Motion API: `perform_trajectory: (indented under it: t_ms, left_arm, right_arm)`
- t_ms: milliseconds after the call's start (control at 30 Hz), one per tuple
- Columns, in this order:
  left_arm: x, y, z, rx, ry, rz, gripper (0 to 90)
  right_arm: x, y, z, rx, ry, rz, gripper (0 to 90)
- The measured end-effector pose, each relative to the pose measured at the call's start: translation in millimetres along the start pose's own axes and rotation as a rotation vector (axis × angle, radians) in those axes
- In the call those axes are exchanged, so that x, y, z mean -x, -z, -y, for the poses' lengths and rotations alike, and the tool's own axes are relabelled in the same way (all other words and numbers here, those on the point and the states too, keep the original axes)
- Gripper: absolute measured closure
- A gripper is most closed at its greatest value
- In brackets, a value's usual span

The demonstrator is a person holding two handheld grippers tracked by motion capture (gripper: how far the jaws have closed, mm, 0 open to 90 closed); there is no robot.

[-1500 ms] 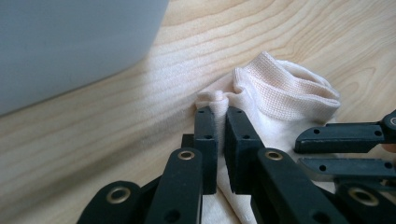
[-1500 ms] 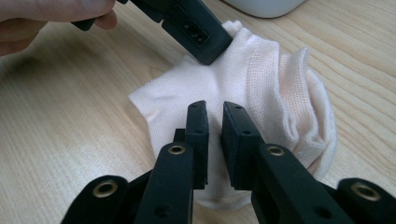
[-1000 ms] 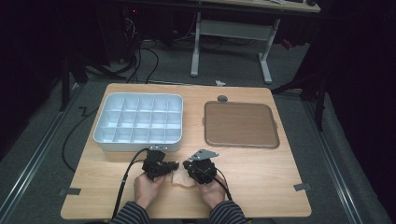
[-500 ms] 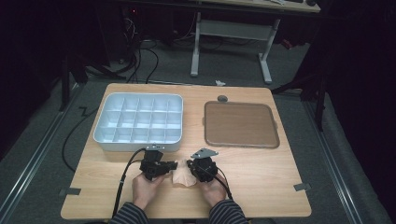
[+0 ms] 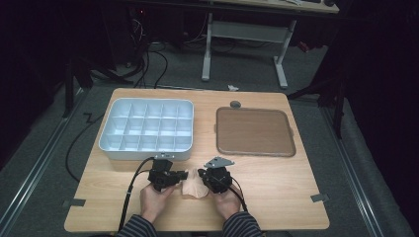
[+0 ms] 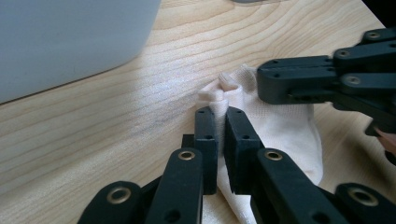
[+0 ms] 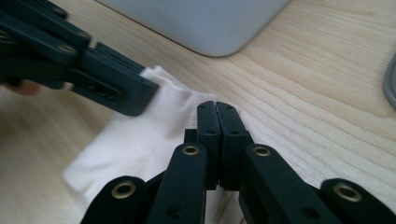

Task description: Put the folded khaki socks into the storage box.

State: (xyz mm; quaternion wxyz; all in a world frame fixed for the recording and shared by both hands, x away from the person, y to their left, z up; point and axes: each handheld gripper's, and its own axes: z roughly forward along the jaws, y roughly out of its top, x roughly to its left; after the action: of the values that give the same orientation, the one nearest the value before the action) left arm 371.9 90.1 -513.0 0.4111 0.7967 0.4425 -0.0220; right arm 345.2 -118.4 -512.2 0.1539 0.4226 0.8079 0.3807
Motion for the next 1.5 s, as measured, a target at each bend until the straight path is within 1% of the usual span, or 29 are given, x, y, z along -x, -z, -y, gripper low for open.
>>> perform_trajectory:
  t_ms: [100,233,333,467,533,600,667,700,900,933,1067,1100,1133,1167,1267,1333,1467,1500]
  left_arm:
    - [1.1,0.6,-0.4,-0.002,0.001,-0.003,84.8]
    - [2.6,3.0,-1.2,-0.003,-0.002,-0.008,84.8]
    - [5.2,5.0,-1.1,0.0,-0.005,-0.017,84.8]
    - [7.0,6.9,-1.5,0.008,-0.002,-0.013,84.7]
    - [8.1,7.7,-1.8,0.012,-0.008,-0.013,84.8]
    - [9.6,8.4,-2.8,0.014,-0.018,-0.007,84.8]
    - [10.2,8.9,-4.2,0.021,-0.016,0.001,84.8]
    - [9.9,9.0,-4.4,0.024,-0.009,0.004,84.8]
    - [7.7,9.9,-5.2,0.03,-0.008,0.01,84.9]
    - [7.3,10.4,-5.6,0.03,-0.012,0.01,85.0]
    - [10.7,14.1,-9.4,0.022,-0.057,-0.014,85.1]
    - [11.4,15.0,-10.1,0.022,-0.061,-0.02,85.1]
    - [10.9,15.7,-10.4,0.023,-0.062,-0.022,85.1]
    - [10.2,16.2,-10.5,0.025,-0.06,-0.021,85.2]
    - [8.7,18.8,-10.3,0.029,-0.041,-0.018,85.2]
    - [8.1,19.6,-9.9,0.026,-0.044,-0.025,85.2]
    - [3.5,21.9,-8.0,0.031,-0.022,-0.03,85.2]
    - [2.9,22.6,-7.3,0.032,-0.015,-0.033,85.2]
  right_arm:
    - [-2.8,2.5,0.2,-0.001,0.014,-0.014,89.3]
    - [-2.9,-2.0,2.6,-0.025,-0.007,-0.027,89.3]
    - [-2.7,-5.0,3.9,-0.03,-0.014,-0.031,89.4]
    - [-3.7,-8.3,3.5,-0.038,-0.016,-0.034,89.4]
    - [-4.5,-10.1,3.6,-0.037,0.002,-0.032,89.5]
    - [-5.0,-11.1,3.7,-0.036,0.003,-0.033,89.6]
    - [-4.3,-11.8,3.4,-0.035,0.008,-0.039,89.6]
    - [-4.0,-11.9,3.2,-0.035,0.007,-0.042,89.6]
    - [-3.8,-14.6,0.9,-0.04,-0.003,-0.052,89.7]
    - [-4.0,-15.1,0.0,-0.046,-0.002,-0.053,89.7]
    - [-5.7,-19.4,-6.0,-0.061,0.019,-0.061,89.7]
    - [-6.6,-20.0,-6.9,-0.065,0.017,-0.06,89.8]
    - [-7.6,-21.8,-8.3,-0.066,0.025,-0.065,89.8]
    - [-8.4,-23.3,-10.0,-0.069,0.035,-0.067,89.8]
    - [-10.5,-27.4,-13.1,-0.069,0.036,-0.082,89.8]
    - [-13.6,-31.4,-17.4,-0.078,0.034,-0.093,89.7]
    - [-17.3,-34.2,-20.6,-0.081,0.05,-0.09,88.9]
    - [-17.0,-33.7,-20.5,-0.074,0.045,-0.092,87.4]
